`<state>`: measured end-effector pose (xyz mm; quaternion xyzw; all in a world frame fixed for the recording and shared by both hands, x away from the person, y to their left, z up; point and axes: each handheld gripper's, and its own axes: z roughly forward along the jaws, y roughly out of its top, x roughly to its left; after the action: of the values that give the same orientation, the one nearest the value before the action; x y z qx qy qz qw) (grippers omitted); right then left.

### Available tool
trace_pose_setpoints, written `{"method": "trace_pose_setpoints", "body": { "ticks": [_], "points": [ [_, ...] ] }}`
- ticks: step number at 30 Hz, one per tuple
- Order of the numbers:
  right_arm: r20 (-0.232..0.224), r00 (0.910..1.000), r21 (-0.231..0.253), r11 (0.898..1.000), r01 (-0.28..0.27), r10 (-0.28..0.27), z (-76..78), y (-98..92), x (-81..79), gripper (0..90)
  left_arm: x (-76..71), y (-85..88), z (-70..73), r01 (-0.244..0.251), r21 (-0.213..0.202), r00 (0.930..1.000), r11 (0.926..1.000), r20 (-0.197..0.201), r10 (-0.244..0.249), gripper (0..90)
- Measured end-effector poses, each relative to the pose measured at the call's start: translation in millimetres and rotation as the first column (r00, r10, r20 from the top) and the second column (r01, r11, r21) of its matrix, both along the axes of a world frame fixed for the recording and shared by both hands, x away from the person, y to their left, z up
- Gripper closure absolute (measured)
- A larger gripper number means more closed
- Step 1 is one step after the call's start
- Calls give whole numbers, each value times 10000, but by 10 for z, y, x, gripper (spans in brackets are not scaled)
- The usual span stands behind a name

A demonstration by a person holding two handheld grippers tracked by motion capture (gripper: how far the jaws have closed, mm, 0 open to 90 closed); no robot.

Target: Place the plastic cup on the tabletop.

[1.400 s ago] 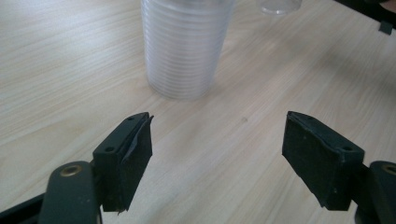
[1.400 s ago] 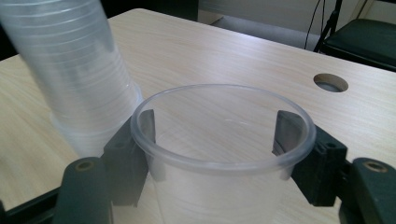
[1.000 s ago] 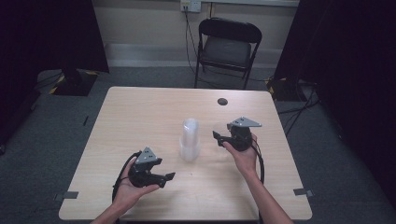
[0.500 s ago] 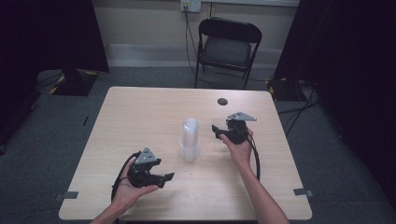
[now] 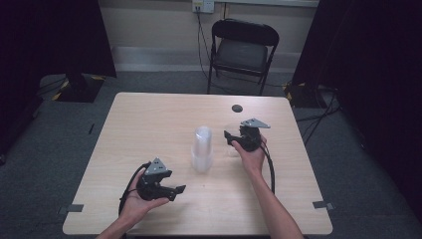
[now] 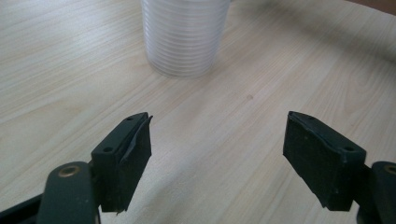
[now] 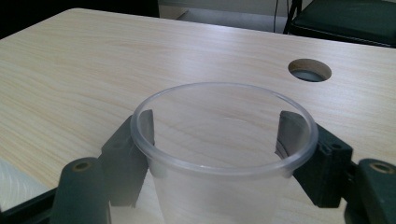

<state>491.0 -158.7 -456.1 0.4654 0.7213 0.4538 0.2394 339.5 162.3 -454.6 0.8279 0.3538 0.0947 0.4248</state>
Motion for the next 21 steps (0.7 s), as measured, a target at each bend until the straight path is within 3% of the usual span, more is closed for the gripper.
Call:
{"method": "trace_pose_setpoints", "body": {
  "ticks": [11, 21],
  "points": [
    [132, 9996, -93, 9997, -240, 241, -40, -15, -98, 283, 9, 8, -1, 9, -8, 10000, 10000, -29, -9, 239],
    [37, 9989, -102, 9988, -474, 474, -91, -88, -284, 289, 11, 25, 31, -88, -21, 9999, 10000, 78, 88, 241]
  ]
}}
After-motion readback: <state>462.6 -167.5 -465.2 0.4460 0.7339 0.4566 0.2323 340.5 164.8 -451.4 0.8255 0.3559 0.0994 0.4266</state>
